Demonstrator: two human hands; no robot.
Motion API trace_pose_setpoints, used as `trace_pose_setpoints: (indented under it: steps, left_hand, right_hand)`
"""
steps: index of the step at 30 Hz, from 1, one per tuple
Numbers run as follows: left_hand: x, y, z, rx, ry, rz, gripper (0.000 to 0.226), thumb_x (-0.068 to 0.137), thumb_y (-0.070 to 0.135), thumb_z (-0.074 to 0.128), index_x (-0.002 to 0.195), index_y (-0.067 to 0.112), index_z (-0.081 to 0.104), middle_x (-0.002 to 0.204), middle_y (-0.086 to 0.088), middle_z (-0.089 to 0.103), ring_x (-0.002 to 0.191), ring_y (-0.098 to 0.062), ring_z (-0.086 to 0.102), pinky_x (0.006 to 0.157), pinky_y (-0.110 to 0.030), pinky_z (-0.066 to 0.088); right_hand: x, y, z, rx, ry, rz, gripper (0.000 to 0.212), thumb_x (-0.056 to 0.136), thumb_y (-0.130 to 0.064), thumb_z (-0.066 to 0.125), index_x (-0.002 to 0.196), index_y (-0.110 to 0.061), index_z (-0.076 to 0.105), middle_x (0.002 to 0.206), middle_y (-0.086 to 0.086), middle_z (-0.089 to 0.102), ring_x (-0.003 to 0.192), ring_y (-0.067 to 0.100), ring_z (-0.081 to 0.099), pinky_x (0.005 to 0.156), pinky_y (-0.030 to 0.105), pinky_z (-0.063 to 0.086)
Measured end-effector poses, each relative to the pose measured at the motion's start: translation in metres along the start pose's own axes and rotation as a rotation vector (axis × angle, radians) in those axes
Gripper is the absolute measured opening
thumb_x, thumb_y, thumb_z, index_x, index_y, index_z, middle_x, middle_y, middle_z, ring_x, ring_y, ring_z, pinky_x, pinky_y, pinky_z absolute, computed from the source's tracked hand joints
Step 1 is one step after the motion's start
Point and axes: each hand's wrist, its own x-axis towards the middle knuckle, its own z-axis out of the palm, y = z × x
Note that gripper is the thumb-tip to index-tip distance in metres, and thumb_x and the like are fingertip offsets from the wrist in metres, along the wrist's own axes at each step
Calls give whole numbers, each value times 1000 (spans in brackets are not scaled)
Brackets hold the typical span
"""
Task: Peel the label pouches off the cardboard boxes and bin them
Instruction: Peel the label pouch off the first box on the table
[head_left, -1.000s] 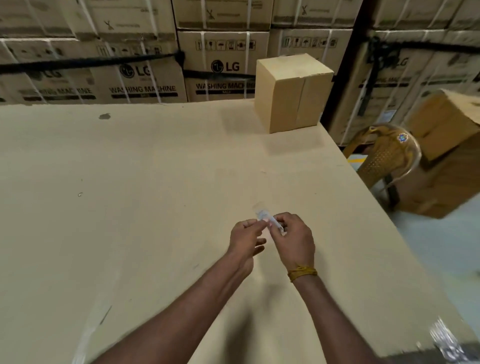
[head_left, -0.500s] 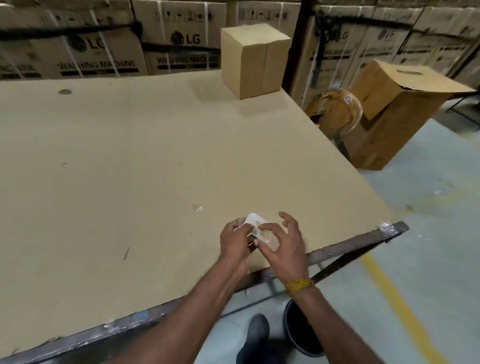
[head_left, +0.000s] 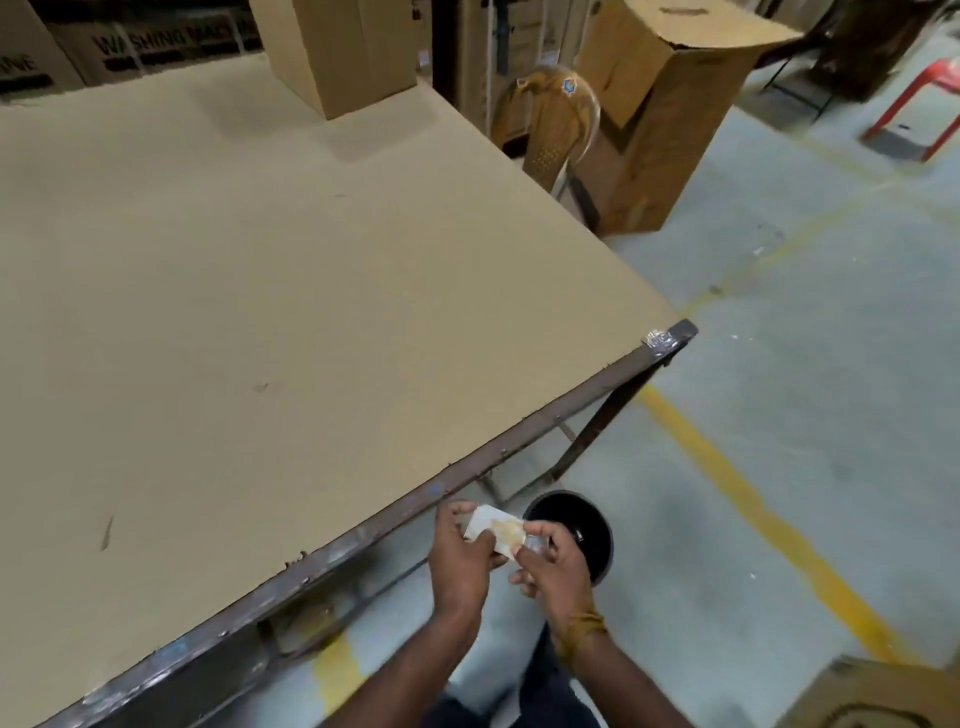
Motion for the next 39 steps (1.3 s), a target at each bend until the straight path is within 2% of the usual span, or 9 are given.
trace_pose_setpoints:
  steps: [6, 12, 17, 21, 23, 26, 29, 34, 39]
  left_hand:
    - [22, -64, 53, 176, 0, -52, 37, 88, -13, 54, 97, 22, 57, 99, -10, 65, 81, -28, 71, 62, -35, 62]
    - [86, -154, 115, 237, 56, -315, 29, 84, -13, 61, 86, 16, 65, 101, -14, 65, 81, -33, 71, 68, -42, 63]
    - [156, -234, 177, 300, -16, -472, 22, 86, -18, 54, 85, 0, 67, 100, -25, 67, 69, -29, 66, 57, -30, 59]
    - [211, -302, 221, 355, -38, -466, 23, 86, -18, 53, 84, 0, 67, 97, -25, 68, 72, -31, 69, 58, -30, 60]
    - [237, -334, 239, 375, -19, -461, 24, 86, -18, 54, 84, 2, 68, 95, -23, 70, 75, -33, 71, 56, -30, 59]
    - [270, -385, 256, 414, -8, -434, 23, 87, -14, 58, 85, 5, 69, 93, -16, 70, 83, -33, 71, 60, -30, 60]
    - [302, -437, 258, 528, -37, -422, 29, 83, -11, 62, 80, 16, 72, 90, -12, 73, 84, -33, 71, 71, -39, 62]
    - [337, -497, 239, 703, -80, -441, 26, 76, -6, 72, 89, 17, 73, 93, -11, 75, 84, -29, 69, 85, -45, 58]
    - [325, -488, 226, 779, -156, -391, 26, 82, 2, 71, 86, 28, 69, 95, 0, 73, 93, -24, 69, 89, -46, 58]
  right_hand:
    - [40, 50, -33, 83, 119, 110, 27, 89, 7, 62, 104, -14, 58, 83, 17, 69, 54, 21, 64, 49, 28, 47]
    - [128, 100, -71, 107, 242, 261, 35, 86, 9, 62, 104, -20, 55, 80, 8, 65, 56, 24, 64, 48, 27, 47]
    - [217, 172, -106, 64, 346, 349, 42, 80, 10, 69, 103, -24, 59, 83, 2, 65, 51, 10, 66, 51, 26, 54]
    - [295, 246, -119, 47, 402, 389, 46, 77, -2, 75, 89, -44, 61, 82, -2, 70, 53, 15, 69, 64, 44, 61]
    - [331, 281, -121, 12, 403, 383, 42, 76, -14, 75, 92, -49, 57, 76, -9, 70, 59, 16, 70, 69, 42, 60]
    - [375, 307, -125, -20, 403, 385, 35, 80, -13, 70, 101, -38, 57, 84, -4, 69, 75, 18, 66, 72, 32, 55]
    - [415, 347, -124, -47, 385, 400, 38, 82, -5, 69, 113, -25, 58, 97, 5, 65, 88, 26, 63, 69, 26, 44]
    - [453, 398, -124, -181, 303, 478, 63, 79, -13, 78, 135, -18, 50, 124, 18, 57, 111, 37, 60, 96, 40, 50]
    - [443, 390, -126, -311, 209, 438, 44, 88, -14, 68, 130, -16, 56, 129, 15, 49, 115, 36, 58, 100, 37, 46]
